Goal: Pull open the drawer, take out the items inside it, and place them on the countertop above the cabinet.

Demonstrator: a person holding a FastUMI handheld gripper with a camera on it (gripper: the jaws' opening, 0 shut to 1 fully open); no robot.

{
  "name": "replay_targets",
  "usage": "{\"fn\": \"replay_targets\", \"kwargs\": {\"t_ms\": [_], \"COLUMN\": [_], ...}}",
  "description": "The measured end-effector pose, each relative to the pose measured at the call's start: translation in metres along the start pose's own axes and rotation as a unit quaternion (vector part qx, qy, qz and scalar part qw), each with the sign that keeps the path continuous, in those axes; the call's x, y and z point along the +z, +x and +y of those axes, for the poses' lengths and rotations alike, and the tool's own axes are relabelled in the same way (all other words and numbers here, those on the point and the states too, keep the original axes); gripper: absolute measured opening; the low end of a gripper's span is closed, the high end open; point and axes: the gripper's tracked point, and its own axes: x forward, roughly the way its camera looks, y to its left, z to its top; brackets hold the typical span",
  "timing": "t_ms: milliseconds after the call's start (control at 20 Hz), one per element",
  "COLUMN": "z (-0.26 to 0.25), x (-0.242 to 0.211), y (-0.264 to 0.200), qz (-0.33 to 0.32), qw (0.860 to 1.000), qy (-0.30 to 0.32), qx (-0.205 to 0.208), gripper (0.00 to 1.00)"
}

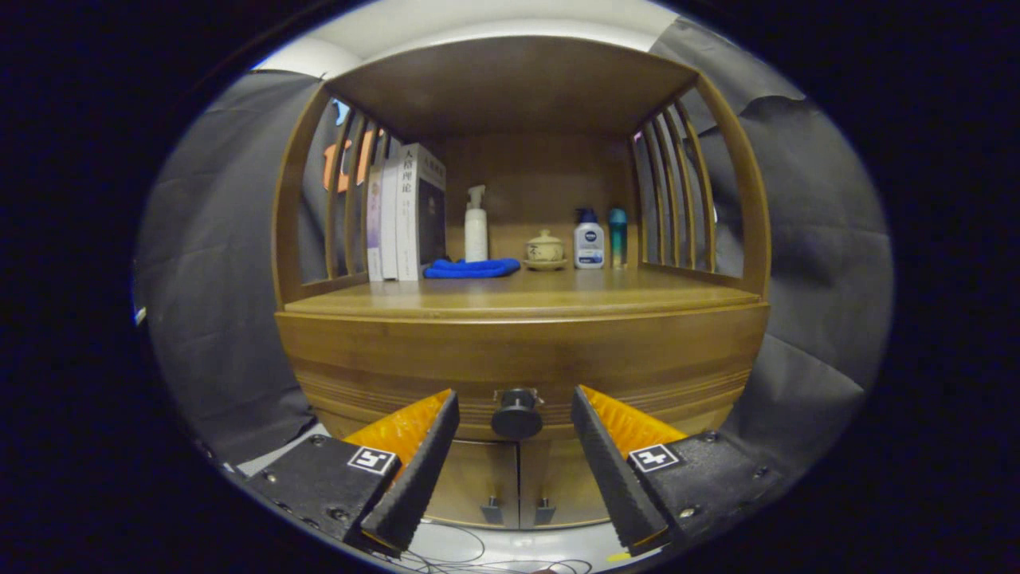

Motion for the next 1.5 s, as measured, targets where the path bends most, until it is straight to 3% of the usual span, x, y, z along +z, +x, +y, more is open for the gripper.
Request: {"fn": "replay_targets", "kwargs": {"t_ms": [400,550,800,1500], "z": [-0.001,-0.004,0.0,-0.002], "x": [-0.02,-0.02,-0.024,-0.058], "y": [0.043,0.039,0.038,-0.081], "qz": [0.013,0.006,0.022,0.013], "qw": [1.0,0.999,0.999,1.0], "qy": [-0.001,-0.03,0.003,-0.004], "qx": [-0.02,-0.03,-0.027,-0.013], "gripper": [0.62,0.5,0.36,0.32]}}
